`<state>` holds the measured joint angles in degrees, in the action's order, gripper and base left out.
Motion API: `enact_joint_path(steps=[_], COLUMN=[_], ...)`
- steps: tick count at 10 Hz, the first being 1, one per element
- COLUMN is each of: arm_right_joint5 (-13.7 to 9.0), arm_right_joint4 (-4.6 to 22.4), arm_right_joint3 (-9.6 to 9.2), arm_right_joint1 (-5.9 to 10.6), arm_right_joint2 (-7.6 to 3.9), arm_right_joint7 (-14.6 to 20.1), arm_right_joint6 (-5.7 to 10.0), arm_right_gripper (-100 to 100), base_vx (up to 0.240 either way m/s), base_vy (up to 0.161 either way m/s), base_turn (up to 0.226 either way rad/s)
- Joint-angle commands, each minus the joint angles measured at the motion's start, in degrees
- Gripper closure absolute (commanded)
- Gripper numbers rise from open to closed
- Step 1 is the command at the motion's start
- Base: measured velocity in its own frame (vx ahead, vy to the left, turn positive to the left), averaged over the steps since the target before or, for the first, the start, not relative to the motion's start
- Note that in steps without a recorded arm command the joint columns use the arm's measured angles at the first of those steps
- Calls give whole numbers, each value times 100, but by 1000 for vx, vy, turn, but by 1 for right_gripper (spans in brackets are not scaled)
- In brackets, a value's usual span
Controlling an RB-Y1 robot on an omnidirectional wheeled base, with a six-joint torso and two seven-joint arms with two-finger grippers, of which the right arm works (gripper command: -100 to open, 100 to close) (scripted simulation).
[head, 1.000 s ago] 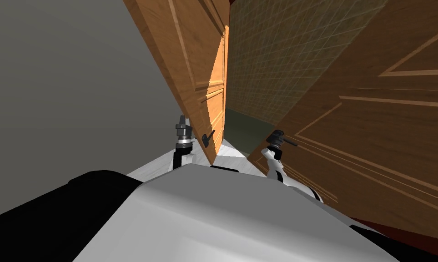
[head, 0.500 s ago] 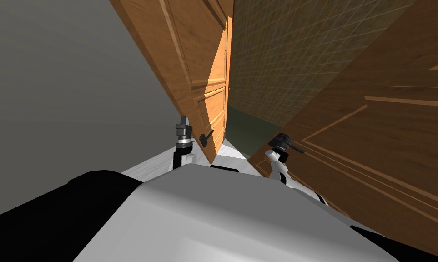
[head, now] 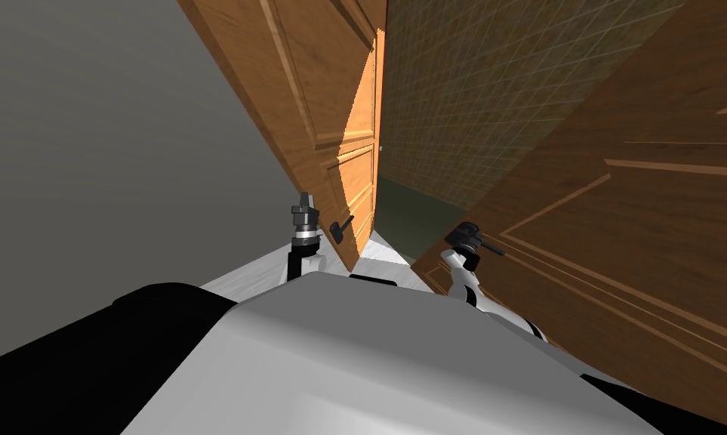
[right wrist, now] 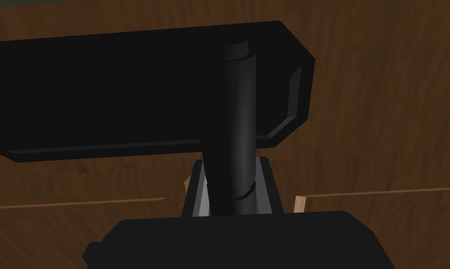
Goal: Pull the door open
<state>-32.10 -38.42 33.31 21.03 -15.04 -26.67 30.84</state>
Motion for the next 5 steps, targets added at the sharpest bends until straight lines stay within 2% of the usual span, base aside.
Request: enact_joint_path(steps=[1, 3, 5], arm_right_joint5=[2, 2, 45], arm_right_joint4=[-4, -4, -4], arm_right_joint3=[-6, -6, -105], arm_right_joint1=[7, 7, -54], arm_right_joint2=[6, 6, -80], arm_right_joint7=[-1, -1, 175], arm_right_joint6=[3, 3, -52], arm_right_gripper=[100, 100, 100], base_vx=[0, 0, -105], base_vy=[6, 0, 105], base_turn=[-4, 0, 50])
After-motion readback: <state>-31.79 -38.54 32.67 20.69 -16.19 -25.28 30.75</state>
